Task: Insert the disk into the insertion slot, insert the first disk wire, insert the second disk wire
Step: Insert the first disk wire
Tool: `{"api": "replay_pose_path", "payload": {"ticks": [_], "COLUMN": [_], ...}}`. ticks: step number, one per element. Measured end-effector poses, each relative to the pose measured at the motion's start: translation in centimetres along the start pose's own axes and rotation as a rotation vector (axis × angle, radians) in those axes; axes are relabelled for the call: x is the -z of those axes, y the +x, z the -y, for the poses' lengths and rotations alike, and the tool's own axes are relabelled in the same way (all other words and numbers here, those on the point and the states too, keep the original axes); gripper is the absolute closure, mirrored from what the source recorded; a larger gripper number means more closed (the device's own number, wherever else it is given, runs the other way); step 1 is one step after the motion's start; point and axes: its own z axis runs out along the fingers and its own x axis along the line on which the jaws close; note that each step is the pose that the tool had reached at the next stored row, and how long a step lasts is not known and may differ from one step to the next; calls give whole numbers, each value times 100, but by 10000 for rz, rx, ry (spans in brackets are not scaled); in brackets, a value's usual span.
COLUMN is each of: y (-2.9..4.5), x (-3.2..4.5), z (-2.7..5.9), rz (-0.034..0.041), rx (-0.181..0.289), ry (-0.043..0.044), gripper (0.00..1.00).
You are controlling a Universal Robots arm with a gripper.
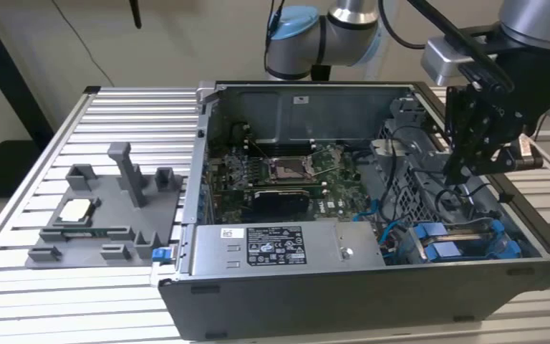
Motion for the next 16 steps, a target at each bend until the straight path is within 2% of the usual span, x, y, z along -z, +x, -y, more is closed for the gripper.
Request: {"api": "replay_pose_path", "payload": {"ticks": [3, 4, 6, 8, 10, 13, 16], "y": [0, 0, 0, 1, 1, 2, 2], "x": [-2, -3, -5, -10, -15, -26, -38], "z": [2, 5, 24, 75, 130, 200, 253], "rz": [-21, -72, -241, -409, -533, -626, -650], "rx": [1, 6, 17, 27, 30, 33, 32], "ry": [0, 0, -15, -88, -174, -280, -336], "gripper": [81, 81, 81, 81, 81, 81, 81]}}
